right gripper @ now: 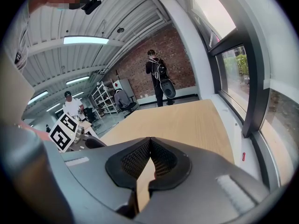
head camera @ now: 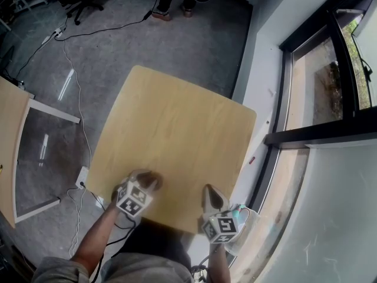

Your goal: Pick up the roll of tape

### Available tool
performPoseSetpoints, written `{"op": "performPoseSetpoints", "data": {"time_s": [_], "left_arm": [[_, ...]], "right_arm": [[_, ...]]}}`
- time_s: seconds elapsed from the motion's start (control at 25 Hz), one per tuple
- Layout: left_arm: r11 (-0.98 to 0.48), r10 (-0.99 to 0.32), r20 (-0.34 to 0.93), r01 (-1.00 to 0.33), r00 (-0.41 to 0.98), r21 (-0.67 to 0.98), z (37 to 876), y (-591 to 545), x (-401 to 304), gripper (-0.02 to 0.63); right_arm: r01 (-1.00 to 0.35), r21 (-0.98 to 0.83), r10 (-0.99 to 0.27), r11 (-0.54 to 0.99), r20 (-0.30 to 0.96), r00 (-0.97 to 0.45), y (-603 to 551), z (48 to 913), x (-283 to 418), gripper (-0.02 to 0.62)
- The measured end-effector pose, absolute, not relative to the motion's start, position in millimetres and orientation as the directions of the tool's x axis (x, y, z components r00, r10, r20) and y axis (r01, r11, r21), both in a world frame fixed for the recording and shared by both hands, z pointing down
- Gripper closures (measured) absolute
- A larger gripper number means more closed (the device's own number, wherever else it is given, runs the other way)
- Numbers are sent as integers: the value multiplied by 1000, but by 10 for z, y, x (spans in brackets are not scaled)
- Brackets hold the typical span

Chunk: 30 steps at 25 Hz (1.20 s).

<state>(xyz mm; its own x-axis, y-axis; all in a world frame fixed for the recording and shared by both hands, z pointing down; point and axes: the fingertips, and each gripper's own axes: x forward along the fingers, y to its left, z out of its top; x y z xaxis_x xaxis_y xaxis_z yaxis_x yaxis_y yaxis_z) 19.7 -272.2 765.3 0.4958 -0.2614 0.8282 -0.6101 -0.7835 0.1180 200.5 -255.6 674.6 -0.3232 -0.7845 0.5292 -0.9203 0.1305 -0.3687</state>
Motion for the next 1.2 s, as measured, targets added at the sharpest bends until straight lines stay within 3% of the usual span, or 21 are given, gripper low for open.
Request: {"op": "performPoseSetpoints", "data": {"time_s": [0.68,1.2], "left_arm": [[-697,-419,753,-711,508,92,7336,-2955,149,512],[-660,-576,597,-749,559,64,6534,-3025,174,514]], "right_arm": [[-931,-344,-806,121,514,-294,-2392,6632,2034,581],[-937,-323,-843,136,460,-281,-2327,6266,2044,581]]}}
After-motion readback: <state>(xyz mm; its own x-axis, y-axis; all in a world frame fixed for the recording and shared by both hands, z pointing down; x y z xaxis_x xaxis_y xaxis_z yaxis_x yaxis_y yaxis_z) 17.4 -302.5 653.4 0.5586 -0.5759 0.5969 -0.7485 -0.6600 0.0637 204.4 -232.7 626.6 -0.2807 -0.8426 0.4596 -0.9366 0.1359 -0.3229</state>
